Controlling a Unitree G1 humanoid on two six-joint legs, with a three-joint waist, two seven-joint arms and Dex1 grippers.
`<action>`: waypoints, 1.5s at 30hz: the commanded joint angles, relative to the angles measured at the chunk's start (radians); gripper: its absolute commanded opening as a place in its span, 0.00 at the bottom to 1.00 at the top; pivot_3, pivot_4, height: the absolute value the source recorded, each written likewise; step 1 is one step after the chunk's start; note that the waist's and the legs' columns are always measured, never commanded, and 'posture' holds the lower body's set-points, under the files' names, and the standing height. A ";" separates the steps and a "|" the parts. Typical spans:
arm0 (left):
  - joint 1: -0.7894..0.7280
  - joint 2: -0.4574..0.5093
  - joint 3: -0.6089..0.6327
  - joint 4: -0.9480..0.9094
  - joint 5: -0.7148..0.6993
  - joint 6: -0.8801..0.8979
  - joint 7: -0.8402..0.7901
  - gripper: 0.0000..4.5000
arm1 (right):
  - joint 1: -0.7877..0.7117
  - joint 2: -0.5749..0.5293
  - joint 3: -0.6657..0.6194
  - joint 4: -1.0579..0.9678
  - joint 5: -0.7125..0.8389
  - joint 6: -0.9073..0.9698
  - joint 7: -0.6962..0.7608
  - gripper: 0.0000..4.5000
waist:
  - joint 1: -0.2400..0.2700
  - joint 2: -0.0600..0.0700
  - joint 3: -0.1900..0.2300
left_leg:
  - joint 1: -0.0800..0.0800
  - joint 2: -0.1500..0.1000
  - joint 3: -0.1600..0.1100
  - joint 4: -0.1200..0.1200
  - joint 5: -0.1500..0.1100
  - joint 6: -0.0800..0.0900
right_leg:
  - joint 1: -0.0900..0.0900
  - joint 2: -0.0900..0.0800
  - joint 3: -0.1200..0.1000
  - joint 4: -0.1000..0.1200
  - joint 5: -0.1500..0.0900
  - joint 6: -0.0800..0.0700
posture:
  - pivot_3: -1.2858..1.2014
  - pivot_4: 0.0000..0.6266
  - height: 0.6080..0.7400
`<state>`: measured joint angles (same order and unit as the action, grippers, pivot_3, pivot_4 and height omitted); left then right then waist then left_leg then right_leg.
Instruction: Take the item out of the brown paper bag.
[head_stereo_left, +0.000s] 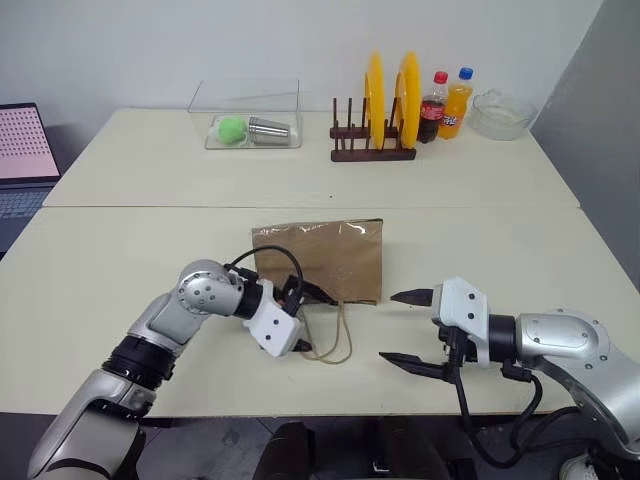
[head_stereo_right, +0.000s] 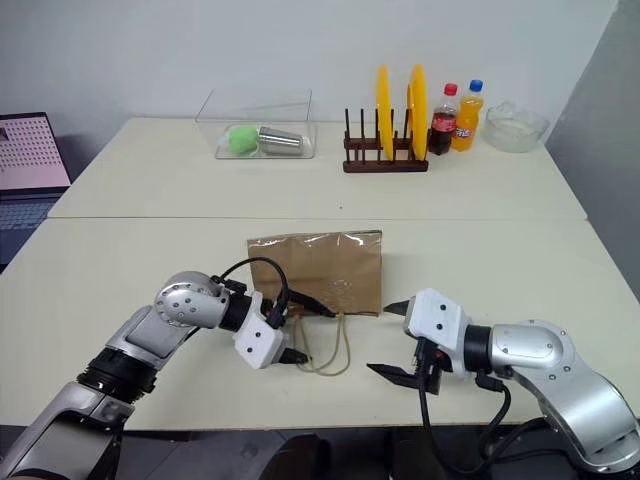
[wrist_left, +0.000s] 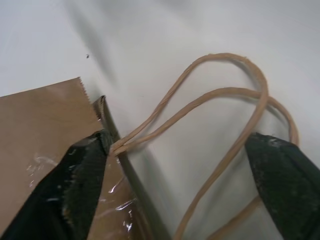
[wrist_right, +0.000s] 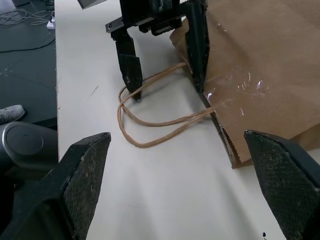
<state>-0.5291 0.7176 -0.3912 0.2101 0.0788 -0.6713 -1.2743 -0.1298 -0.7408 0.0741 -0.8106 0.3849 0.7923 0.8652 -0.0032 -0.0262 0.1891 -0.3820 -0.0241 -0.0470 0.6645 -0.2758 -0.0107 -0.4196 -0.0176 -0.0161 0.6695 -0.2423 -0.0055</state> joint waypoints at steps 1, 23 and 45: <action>0.000 -0.002 -0.015 -0.010 -0.017 -0.007 -0.005 0.71 | -0.014 -0.014 -0.024 -0.036 0.031 -0.004 -0.015 1.00 | 0.000 0.000 0.000 | 0.000 0.000 0.000 0.000 0.000 0.000 | 0.000 0.000 0.000 0.000 0.000 0.000 | 0.52 0.24 1.00; -0.147 -0.124 0.209 -0.193 -0.360 0.769 0.130 0.01 | -0.103 -0.081 0.217 0.062 -0.169 -0.322 0.040 1.00 | -0.003 0.000 0.000 | 0.000 0.000 0.000 0.001 0.000 0.000 | 0.001 0.001 0.000 0.000 0.000 0.001 | 0.52 0.24 1.00; -0.184 -0.149 0.228 -0.075 -0.319 0.688 0.120 0.00 | -0.367 0.231 0.487 0.461 -0.597 -0.630 -0.049 0.71 | -0.002 -0.001 0.000 | 0.001 0.000 0.000 0.002 0.000 -0.001 | -0.001 0.000 0.001 0.004 0.000 0.000 | 0.52 0.24 1.00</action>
<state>-0.6905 0.5699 -0.1879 0.1517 -0.2433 0.0322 -1.1609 -0.4794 -0.5201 0.5607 -0.3447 -0.1843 0.1949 0.8328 -0.0053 -0.0267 0.1888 -0.3811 -0.0246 -0.0471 0.6664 -0.2754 -0.0114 -0.4205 -0.0176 -0.0149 0.6738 -0.2416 -0.0060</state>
